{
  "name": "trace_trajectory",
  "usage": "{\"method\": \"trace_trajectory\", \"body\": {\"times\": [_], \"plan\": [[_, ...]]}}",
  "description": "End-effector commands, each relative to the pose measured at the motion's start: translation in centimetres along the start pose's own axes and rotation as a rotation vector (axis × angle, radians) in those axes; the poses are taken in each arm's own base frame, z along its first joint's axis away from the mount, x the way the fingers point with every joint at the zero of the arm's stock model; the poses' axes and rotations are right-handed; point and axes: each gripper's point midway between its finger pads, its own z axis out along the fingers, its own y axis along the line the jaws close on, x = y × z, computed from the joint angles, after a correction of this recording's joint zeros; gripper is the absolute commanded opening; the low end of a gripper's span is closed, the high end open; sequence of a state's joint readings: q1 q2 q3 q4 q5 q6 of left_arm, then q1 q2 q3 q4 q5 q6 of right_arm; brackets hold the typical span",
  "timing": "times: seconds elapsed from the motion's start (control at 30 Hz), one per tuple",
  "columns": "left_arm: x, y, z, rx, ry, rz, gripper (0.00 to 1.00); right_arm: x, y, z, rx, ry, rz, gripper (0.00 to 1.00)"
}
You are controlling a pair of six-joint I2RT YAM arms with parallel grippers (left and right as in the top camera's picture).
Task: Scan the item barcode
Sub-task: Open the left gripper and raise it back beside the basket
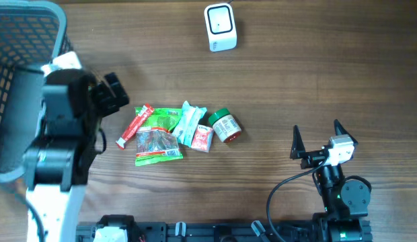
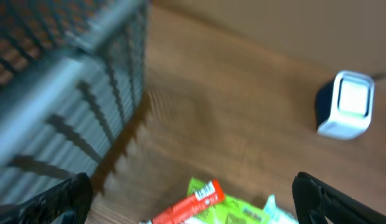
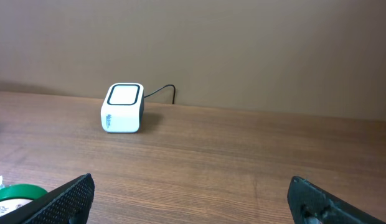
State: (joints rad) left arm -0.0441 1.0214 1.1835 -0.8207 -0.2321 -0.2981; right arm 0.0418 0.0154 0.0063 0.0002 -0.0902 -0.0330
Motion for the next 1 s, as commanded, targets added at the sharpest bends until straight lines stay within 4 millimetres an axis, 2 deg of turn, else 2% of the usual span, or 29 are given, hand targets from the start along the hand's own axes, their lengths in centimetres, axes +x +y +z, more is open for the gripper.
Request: {"method": "trace_trajectory", "body": {"times": [0.0,0.17,0.67,0.97], "plan": [[-1.3,0.9,-1.6,-0.014,-0.059,-0.02,1.0,-0.2,0.1,0.0,-0.009,-0.01,-0.018,1.0],[-1.2,1.1,-1.9,-0.016,-0.059,-0.022,1.0,-0.2,0.1,0.0,-0.009,-0.01,-0.018,1.0],[-0.6,1.0,-0.4,-0.032,-0.017,-0.011,1.0,-0.2,0.1,0.0,-0.009,-0.01,-0.018,1.0],[-0.6,1.0,-0.4,-0.033,-0.015,-0.011,1.0,-0.2,0.1,0.0,-0.009,-0.01,-0.017,1.0]]}}
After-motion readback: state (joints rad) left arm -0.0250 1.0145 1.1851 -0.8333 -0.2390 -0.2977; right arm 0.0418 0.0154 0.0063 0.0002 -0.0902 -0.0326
